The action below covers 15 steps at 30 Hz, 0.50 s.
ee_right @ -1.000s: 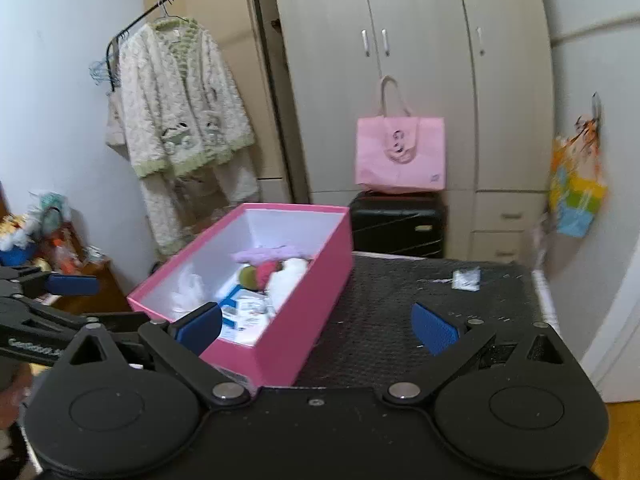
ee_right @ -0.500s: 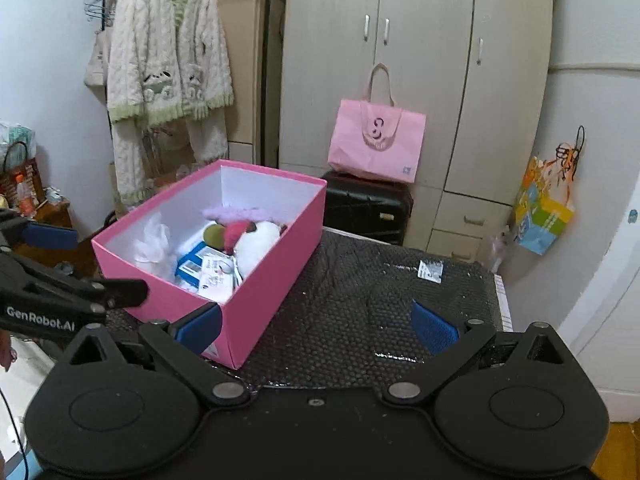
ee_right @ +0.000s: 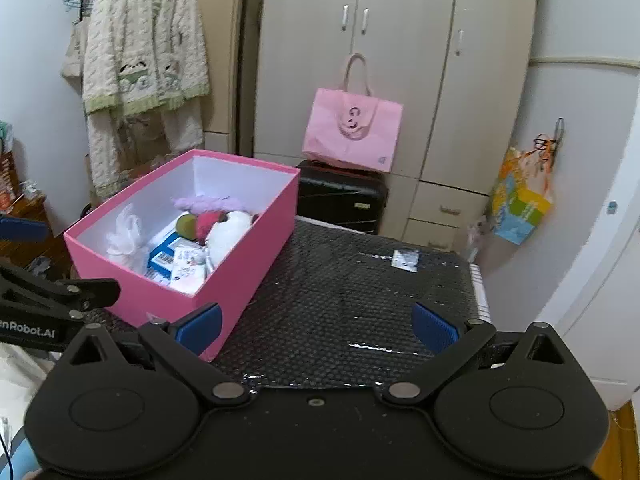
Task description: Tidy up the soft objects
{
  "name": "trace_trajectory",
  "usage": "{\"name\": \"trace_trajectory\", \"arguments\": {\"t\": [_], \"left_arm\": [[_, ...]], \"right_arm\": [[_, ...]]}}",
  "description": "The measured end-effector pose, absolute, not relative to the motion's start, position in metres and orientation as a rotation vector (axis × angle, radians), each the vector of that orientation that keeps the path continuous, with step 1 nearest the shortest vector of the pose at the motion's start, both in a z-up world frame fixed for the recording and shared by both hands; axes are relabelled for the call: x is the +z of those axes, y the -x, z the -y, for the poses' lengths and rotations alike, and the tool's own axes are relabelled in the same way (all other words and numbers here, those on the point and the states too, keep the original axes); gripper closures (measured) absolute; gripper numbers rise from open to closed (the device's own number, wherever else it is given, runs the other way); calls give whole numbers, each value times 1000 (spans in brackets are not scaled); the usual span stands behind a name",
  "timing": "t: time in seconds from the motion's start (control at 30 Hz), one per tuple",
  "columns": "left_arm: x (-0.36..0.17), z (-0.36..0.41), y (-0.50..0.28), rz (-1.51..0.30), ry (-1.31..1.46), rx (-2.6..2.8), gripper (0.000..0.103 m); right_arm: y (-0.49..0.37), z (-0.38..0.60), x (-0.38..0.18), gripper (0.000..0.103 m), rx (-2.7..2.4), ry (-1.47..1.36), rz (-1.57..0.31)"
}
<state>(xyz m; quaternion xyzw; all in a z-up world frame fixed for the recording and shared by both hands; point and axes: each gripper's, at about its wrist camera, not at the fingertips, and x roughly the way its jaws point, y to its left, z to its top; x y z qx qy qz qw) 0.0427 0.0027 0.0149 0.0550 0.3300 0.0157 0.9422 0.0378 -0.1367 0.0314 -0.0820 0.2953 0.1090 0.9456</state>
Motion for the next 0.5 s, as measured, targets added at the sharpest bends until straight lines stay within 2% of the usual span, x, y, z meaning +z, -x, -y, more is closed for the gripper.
{"name": "trace_trajectory", "arguments": {"t": [0.5], "left_arm": [[11,-9,-47,-710,-66,52,0]], "right_arm": [[-7,152,36,1,142,166,-555]]}}
